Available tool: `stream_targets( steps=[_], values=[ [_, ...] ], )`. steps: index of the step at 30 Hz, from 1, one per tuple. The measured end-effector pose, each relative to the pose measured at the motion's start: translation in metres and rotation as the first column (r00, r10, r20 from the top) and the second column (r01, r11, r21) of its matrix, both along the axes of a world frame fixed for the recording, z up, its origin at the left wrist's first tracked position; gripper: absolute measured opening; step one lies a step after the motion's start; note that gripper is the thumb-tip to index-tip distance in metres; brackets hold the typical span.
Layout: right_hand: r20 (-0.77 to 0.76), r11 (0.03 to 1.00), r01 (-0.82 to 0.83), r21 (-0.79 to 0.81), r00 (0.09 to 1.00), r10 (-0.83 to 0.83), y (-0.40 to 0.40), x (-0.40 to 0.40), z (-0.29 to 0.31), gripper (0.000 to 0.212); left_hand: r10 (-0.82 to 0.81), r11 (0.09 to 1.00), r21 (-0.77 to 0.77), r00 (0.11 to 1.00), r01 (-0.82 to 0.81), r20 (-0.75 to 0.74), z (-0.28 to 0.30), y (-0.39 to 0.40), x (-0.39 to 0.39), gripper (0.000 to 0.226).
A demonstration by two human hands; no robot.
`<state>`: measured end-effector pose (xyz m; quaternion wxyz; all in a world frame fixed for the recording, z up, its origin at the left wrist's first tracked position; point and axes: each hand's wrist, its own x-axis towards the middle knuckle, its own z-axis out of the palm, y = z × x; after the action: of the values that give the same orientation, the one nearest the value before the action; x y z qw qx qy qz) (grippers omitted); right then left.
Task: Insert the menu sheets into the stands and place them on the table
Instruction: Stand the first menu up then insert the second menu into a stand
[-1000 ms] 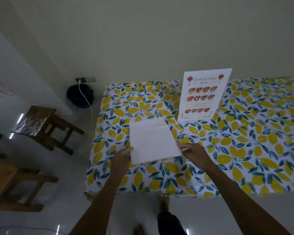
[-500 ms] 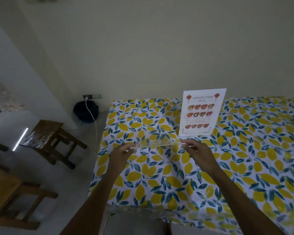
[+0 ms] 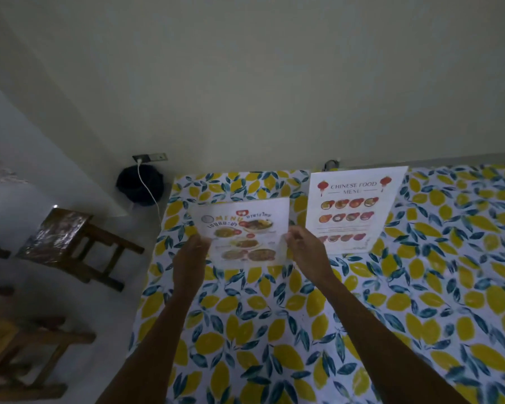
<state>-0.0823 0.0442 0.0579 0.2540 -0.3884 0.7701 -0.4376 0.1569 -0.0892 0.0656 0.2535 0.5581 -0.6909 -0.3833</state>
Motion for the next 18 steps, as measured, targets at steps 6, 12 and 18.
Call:
stream_targets(
  steps=[6,12,18],
  values=[
    [0.081,0.995,-0.072,0.070,0.995,0.066,-0.006,-0.006,-0.032,0.031,0.031,0.999,0.007,0.982,-0.032,0.188,-0.017,-0.020,-0.012,0.027],
    [-0.019,0.992,-0.014,0.123,1.000,0.016,-0.011,-0.003,-0.058,0.020,0.056,0.998,0.014,0.978,-0.060,0.201,-0.028,-0.020,-0.015,0.016],
    [-0.084,0.996,0.036,0.080,0.996,-0.029,-0.016,-0.003,-0.061,0.022,0.024,1.000,-0.022,0.982,-0.020,0.187,-0.032,-0.026,-0.015,0.010]
  ],
)
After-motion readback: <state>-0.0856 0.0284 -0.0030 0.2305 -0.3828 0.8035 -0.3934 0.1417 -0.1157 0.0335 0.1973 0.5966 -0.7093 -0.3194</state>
